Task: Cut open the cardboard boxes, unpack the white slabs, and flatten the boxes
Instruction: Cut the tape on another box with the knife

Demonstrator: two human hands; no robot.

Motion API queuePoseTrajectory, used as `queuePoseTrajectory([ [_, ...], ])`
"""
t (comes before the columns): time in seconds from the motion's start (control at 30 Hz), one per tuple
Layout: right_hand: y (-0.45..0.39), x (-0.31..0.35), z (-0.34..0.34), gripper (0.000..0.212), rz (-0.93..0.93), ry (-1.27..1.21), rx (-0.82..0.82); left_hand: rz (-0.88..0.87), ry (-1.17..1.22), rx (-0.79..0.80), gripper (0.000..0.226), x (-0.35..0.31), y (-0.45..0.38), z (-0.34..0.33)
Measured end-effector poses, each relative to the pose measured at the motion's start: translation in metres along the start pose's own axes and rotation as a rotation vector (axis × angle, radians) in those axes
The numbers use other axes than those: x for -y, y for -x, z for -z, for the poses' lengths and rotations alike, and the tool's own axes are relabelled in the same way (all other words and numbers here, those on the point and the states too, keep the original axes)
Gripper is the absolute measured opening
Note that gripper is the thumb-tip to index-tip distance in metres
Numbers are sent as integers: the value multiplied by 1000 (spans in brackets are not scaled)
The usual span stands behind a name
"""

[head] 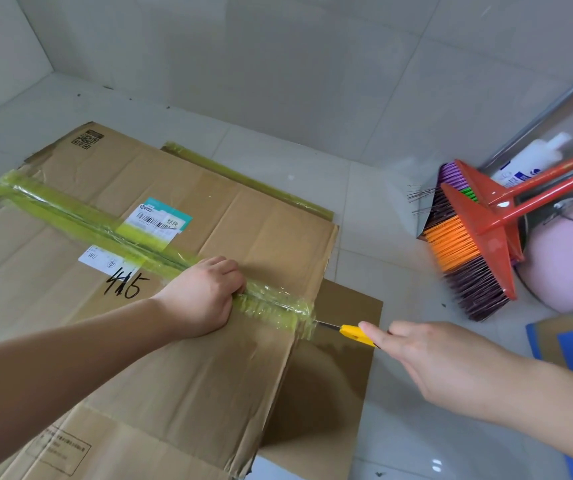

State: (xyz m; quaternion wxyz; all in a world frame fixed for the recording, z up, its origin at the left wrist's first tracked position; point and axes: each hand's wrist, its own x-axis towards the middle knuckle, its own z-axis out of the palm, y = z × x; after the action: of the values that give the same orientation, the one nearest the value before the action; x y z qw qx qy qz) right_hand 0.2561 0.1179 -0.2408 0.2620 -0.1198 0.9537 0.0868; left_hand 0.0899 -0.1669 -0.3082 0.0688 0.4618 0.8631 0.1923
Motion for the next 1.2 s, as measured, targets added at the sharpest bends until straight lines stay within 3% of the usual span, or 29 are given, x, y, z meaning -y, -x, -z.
queuePoseTrajectory([
  [0.1, 7, -3, 8, 64, 12, -72, -24, 9, 42, -34, 38, -4, -2, 6],
  [0.27, 6, 0, 52, 48, 128, -120, -231, -80, 79, -173, 41, -22, -29, 59],
  [0.33, -4, 6, 78, 39, 147, -43, -288, -87, 256, 9, 38, -34, -39, 83],
  [0.4, -13, 16, 111, 31, 212, 58, -382, -32, 365, 313, 40, -43, -42, 102],
  [0.47, -22, 27, 143, 33, 300, 192, -503, -32, 448, 440, 31, -45, -37, 117],
  [0.63, -48, 62, 208, 36, 368, 439, -584, -6, 630, 317, 19, -15, -14, 164],
  [0.77, -71, 84, 239, 47, 405, 488, -739, -18, 727, 287, 17, 11, 7, 185],
  [0.87, -92, 86, 248, 44, 477, 482, -810, 18, 772, 290, 20, 25, 7, 196],
  [1.03, -116, 46, 241, 33, 670, 400, -767, 18, 808, 394, 19, 29, -26, 192],
  [1.2, -139, -24, 226, 39, 804, 347, -655, 121, 715, 396, 25, 32, -76, 181],
])
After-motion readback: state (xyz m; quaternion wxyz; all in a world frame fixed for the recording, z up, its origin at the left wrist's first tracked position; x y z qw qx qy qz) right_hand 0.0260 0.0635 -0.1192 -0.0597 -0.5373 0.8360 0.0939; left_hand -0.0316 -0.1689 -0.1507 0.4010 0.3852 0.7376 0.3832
